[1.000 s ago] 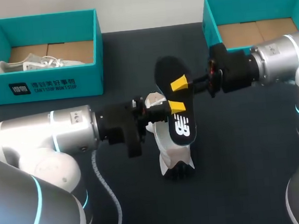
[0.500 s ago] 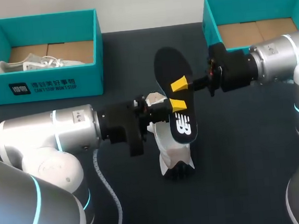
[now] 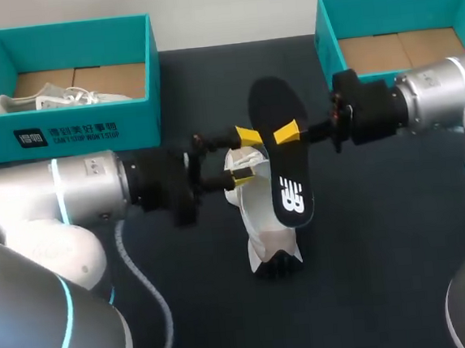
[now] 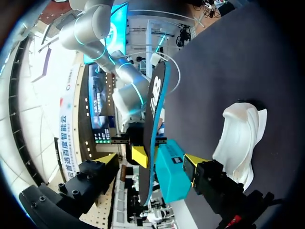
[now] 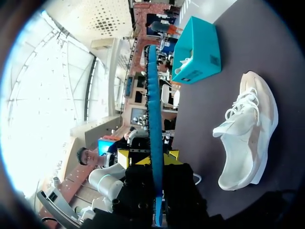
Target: Take the shoe out of the shoebox, open the shoe tongue, remove and reinsert the insole, then place the shoe into the shoebox
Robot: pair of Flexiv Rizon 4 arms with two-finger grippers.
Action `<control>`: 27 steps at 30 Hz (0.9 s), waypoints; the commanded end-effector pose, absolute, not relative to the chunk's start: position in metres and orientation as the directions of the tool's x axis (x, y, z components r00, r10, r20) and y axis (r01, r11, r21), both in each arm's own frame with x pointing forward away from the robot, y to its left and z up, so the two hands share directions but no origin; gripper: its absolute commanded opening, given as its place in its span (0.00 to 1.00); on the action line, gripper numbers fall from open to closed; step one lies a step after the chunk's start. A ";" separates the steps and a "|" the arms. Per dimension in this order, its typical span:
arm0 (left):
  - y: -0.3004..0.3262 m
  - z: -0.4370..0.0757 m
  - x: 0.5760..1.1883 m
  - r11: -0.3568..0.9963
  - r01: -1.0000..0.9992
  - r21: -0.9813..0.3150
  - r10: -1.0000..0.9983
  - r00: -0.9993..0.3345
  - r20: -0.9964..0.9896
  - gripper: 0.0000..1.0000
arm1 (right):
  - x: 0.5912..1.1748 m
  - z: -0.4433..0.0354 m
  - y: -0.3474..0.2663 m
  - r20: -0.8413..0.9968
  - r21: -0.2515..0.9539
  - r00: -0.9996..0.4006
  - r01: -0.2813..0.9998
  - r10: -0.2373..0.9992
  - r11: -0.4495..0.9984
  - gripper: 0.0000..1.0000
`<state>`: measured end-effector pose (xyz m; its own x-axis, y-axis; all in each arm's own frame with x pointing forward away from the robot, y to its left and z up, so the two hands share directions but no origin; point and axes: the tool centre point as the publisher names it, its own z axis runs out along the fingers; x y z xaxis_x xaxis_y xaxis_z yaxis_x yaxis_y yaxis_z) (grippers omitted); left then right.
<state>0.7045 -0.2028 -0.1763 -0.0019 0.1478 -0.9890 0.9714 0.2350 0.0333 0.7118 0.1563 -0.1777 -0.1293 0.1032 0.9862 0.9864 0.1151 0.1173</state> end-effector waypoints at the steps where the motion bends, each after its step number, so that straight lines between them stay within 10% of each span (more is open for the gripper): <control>1: -0.181 -0.162 0.707 0.195 0.980 0.030 0.237 -0.017 -0.971 1.00 | 0.711 -0.180 0.156 0.987 0.115 -0.127 0.987 0.101 0.116 0.00; 15: -0.168 -0.150 0.716 0.006 1.000 -0.008 0.738 -0.010 -0.674 1.00 | 0.709 -0.188 0.163 0.987 0.127 -0.137 0.985 0.080 0.115 0.00; 27: -0.166 -0.149 0.716 0.009 0.999 -0.049 0.765 -0.039 -0.643 1.00 | 0.711 -0.188 0.165 0.984 0.143 -0.153 0.983 0.085 0.118 0.00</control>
<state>0.7116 -0.1641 -0.1526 -0.0402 0.6176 -0.7855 0.9992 0.0296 -0.0279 0.7107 0.1633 -0.1878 -0.1536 0.0838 0.9846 0.9825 0.1188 0.1432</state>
